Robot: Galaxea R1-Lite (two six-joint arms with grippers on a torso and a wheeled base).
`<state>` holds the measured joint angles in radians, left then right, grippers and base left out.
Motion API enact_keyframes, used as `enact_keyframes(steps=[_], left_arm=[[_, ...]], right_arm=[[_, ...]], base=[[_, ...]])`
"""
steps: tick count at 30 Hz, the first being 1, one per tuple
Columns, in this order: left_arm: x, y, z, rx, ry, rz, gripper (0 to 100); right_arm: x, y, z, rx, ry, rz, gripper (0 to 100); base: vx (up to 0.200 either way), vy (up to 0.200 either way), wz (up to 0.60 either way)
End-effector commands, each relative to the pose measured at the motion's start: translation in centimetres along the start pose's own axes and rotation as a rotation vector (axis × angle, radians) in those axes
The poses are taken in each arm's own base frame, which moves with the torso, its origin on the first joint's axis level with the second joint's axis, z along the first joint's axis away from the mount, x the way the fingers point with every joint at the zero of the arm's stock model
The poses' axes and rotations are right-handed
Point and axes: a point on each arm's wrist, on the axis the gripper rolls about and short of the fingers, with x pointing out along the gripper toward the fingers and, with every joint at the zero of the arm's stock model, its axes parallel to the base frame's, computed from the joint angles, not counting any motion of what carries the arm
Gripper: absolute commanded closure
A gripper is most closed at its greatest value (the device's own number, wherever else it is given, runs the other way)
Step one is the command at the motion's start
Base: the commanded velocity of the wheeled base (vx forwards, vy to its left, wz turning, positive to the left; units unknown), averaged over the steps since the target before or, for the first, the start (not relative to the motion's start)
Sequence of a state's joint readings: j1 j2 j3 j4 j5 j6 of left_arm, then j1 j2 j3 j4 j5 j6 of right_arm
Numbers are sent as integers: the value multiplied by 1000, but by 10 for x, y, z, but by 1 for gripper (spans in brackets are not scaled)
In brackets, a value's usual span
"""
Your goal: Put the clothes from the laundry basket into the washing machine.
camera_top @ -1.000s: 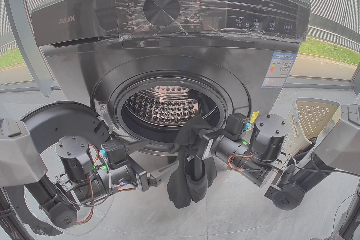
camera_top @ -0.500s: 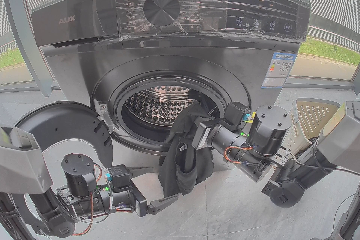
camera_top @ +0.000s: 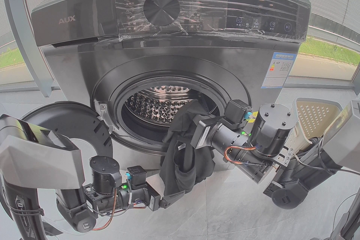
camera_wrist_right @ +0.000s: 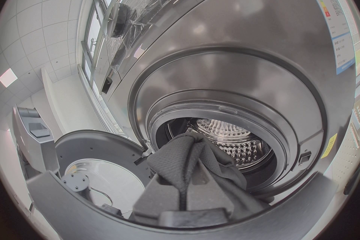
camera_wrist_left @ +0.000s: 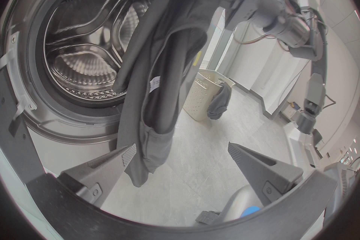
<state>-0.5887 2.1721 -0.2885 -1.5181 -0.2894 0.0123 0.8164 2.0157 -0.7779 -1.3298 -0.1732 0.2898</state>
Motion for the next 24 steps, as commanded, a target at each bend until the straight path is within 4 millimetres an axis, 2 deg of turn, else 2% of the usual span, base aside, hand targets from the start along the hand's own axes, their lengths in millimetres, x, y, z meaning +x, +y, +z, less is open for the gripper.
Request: enact_keyframes(steps=[1, 13, 24], left_arm=[[19, 8, -14, -14, 30, 32, 0], [34, 20, -30, -35, 66, 53, 0], [38, 26, -40, -50, 88, 65, 0]], right_arm=[[-1, 2, 1, 1, -2, 5, 100], [-1, 1, 0, 1, 1, 4, 100], [-1, 1, -2, 0, 6, 4, 100]], base=[[0, 0, 0], [0, 0, 0], [0, 0, 0]])
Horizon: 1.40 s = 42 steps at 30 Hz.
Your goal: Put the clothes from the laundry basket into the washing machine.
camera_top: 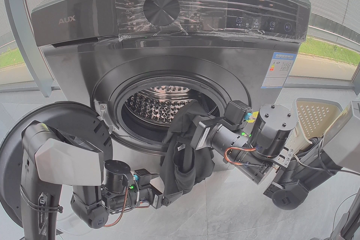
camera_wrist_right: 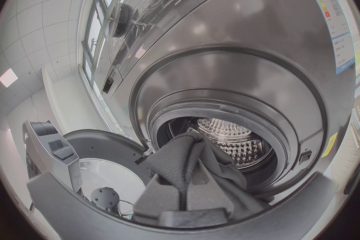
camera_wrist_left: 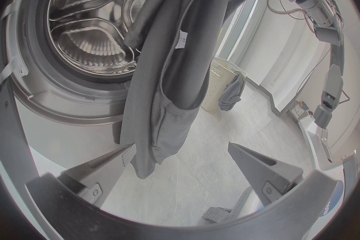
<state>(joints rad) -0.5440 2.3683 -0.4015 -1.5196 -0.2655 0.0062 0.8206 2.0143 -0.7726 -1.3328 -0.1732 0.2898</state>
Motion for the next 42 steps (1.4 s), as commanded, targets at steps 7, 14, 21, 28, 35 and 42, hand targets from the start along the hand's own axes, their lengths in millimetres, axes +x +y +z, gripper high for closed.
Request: enact_keyframes(steps=[7, 14, 21, 28, 35, 42], left_arm=[[17, 5, -4, -3, -11, 3, 0], [31, 11, -5, 3, -35, 7, 0], [43, 19, -3, 1, -66, 20, 0], [51, 21, -7, 1, -68, 20, 100], [50, 21, -5, 3, -76, 19, 100], [37, 18, 8, 9, -99, 20, 100]], right_arm=[[-1, 3, -2, 0, 8, 9, 100], [-1, 4, -3, 0, 9, 10, 100], [-2, 7, -2, 2, 8, 18, 100], [-3, 6, -3, 1, 11, 17, 100], [-2, -1, -4, -2, 14, -3, 100], [-2, -3, -4, -1, 13, -10, 100]], base=[[0, 0, 0], [0, 0, 0], [0, 0, 0], [0, 0, 0], [0, 0, 0], [0, 0, 0]])
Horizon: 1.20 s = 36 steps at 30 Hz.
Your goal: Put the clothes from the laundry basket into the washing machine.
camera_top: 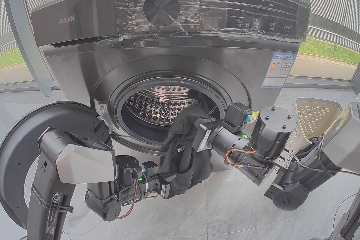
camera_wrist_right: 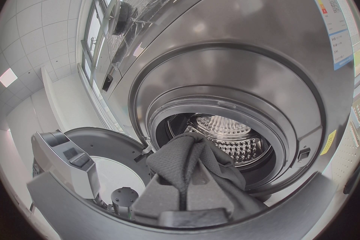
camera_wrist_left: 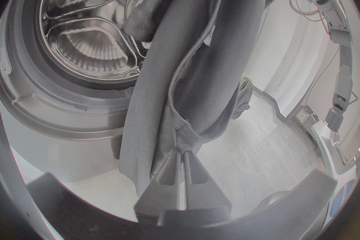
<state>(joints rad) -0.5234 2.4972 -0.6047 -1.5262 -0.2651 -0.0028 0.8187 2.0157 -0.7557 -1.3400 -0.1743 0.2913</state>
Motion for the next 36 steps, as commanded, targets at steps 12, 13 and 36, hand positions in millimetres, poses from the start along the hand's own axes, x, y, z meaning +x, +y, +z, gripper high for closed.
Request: enact_keyframes(steps=[12, 13, 36], left_arm=[[-21, -6, 15, 7, -9, -9, 100], [-20, -6, 14, 5, -6, -11, 0], [15, -3, -10, 17, 6, -19, 0]], right_arm=[[0, -5, -1, -3, 2, -15, 100], [0, -5, -1, -3, 2, -15, 100], [1, 0, 1, -2, -4, -2, 100]], base=[[0, 0, 0], [0, 0, 0], [0, 0, 0]])
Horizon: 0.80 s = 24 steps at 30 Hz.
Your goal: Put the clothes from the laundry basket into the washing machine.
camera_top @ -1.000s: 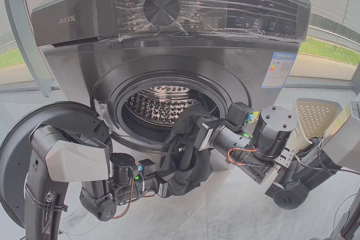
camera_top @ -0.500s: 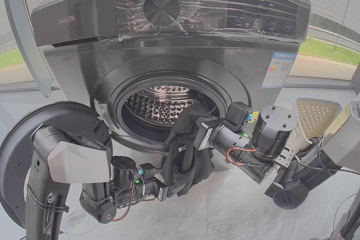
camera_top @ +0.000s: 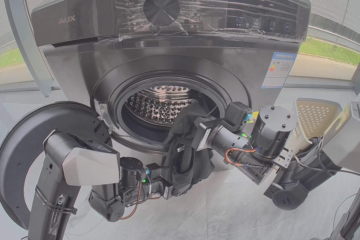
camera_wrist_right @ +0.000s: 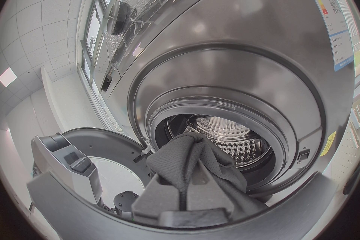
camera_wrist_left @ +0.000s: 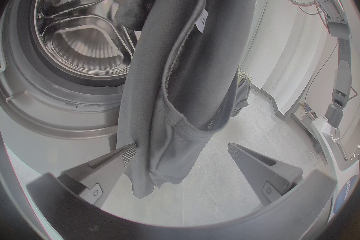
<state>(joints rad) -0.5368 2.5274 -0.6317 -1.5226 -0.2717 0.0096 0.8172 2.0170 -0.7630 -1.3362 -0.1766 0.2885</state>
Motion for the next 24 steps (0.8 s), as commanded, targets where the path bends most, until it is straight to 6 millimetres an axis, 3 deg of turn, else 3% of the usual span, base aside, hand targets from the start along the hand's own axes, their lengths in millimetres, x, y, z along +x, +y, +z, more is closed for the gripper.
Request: enact_keyframes(steps=[1, 9, 10, 19, 24], left_arm=[[9, 1, -4, 3, -6, 0, 0], [19, 6, -2, 3, -40, 26, 0], [20, 6, 0, 2, -46, 26, 100], [20, 4, 6, 7, -67, 36, 100], [3, 3, 34, 17, -119, 48, 100]], right_arm=[[0, 0, 0, 0, -1, 1, 100], [0, 1, -1, 0, 0, 4, 100], [0, 0, -1, 0, 0, 2, 100], [0, -4, -1, 0, 4, -10, 100], [1, -10, -3, -2, 8, -29, 100]], base=[[0, 0, 0], [0, 0, 0], [0, 0, 0], [0, 0, 0], [0, 0, 0]])
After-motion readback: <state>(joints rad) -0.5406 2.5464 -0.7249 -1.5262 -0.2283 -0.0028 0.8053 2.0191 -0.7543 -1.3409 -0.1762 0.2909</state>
